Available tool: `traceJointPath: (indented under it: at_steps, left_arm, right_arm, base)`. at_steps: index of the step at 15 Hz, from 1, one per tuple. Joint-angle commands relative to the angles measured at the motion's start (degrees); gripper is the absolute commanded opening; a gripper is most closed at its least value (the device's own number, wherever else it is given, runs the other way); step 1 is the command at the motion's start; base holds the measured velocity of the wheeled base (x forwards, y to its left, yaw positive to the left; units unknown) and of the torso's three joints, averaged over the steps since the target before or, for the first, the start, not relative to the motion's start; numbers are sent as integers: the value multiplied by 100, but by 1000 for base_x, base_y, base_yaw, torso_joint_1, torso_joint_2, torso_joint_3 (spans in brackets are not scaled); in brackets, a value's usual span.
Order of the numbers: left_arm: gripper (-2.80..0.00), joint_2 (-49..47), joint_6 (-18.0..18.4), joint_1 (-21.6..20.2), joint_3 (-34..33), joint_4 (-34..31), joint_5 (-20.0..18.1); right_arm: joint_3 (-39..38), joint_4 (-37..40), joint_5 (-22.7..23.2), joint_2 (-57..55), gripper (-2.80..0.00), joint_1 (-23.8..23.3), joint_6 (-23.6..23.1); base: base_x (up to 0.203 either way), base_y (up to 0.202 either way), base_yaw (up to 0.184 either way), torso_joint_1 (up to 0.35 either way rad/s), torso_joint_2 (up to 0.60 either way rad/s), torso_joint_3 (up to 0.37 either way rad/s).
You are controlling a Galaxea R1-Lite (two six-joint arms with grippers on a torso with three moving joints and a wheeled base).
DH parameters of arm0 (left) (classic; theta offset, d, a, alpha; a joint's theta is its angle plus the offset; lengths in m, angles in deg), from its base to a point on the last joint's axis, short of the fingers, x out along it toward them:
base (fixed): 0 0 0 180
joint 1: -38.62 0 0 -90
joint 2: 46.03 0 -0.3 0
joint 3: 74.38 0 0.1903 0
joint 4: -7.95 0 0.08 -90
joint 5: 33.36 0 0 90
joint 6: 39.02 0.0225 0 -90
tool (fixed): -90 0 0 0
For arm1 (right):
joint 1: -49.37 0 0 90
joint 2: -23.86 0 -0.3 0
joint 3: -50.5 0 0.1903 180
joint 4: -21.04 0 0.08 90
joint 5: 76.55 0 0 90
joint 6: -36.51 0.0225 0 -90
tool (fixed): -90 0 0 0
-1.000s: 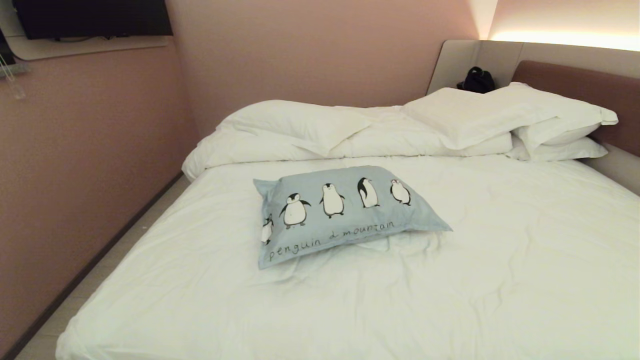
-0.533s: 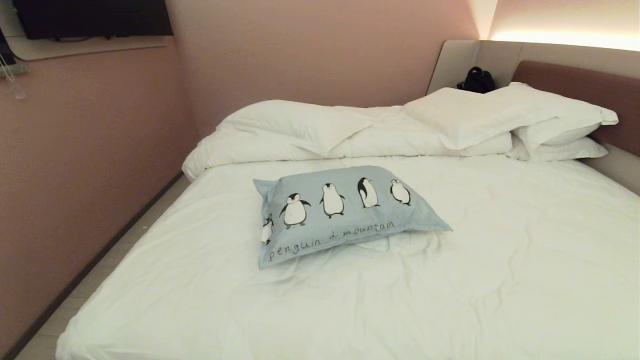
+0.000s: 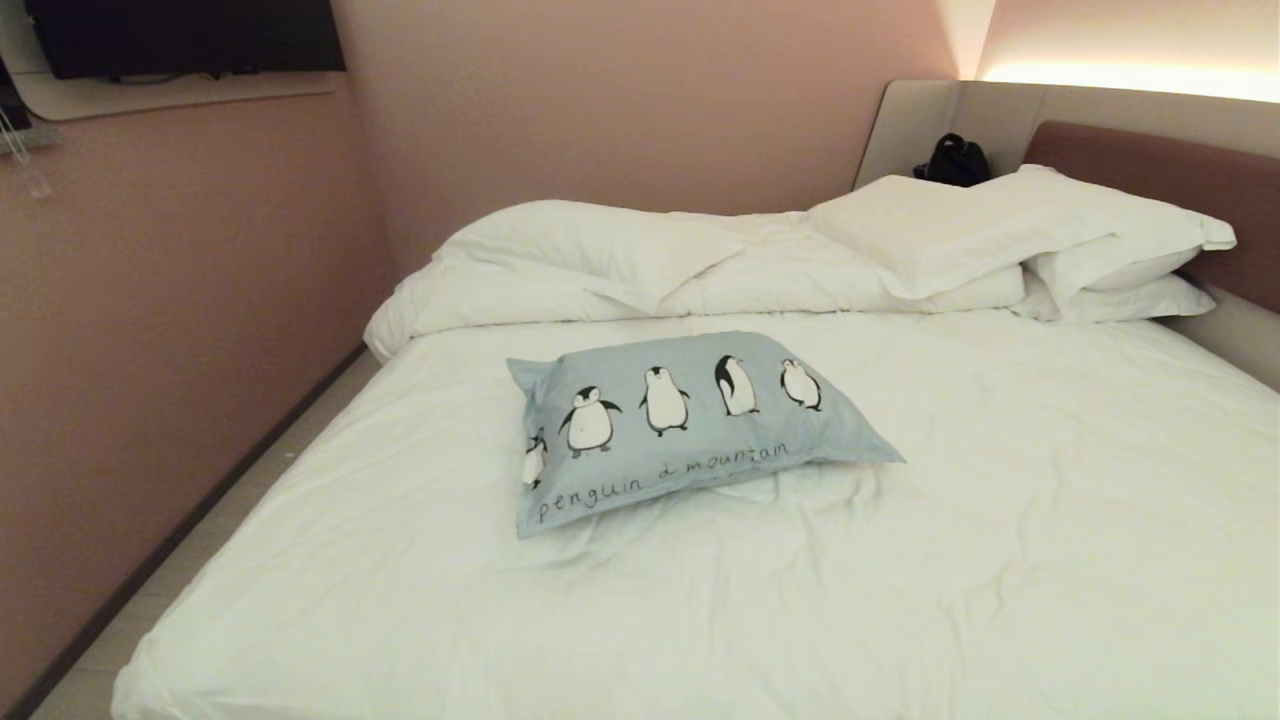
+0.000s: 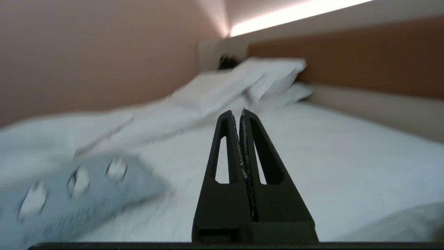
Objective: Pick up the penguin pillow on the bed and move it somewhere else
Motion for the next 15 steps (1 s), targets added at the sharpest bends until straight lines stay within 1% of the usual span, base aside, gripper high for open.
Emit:
traceJointPath:
  at_steps: [1, 2, 3, 4, 5, 8, 10, 15]
  left_arm:
    - [-280, 2, -6, -1, 0, 3, 3]
    - [-280, 2, -6, -1, 0, 3, 3]
    - [-280, 2, -6, -1, 0, 3, 3]
    - [-280, 2, -6, -1, 0, 3, 3]
    - [-280, 2, -6, -1, 0, 3, 3]
    - [-280, 2, -6, -1, 0, 3, 3]
    - [-280, 2, -6, -1, 0, 3, 3]
    - [-280, 2, -6, -9, 0, 3, 3]
  right_arm:
    - [-317, 918, 1516, 21, -280, 3, 232]
    - [-336, 914, 1554, 21, -280, 3, 231]
    - [-543, 905, 1836, 21, -280, 3, 227]
    - [-731, 896, 2025, 21, -280, 3, 225]
    - [-892, 886, 2089, 21, -280, 3, 224]
    - [-1249, 783, 2111, 21, -280, 3, 241]
    - [-1620, 420, 2106, 21, -280, 0, 201]
    - [-2104, 152, 2070, 21, -280, 1, 171]
  base:
    - [0, 0, 0, 0, 0, 0]
    - [0, 0, 0, 0, 0, 0]
    - [0, 0, 0, 0, 0, 0]
    - [0, 0, 0, 0, 0, 0]
    - [0, 0, 0, 0, 0, 0]
    - [0, 0, 0, 0, 0, 0]
    - [0, 0, 0, 0, 0, 0]
    - [0, 0, 0, 0, 0, 0]
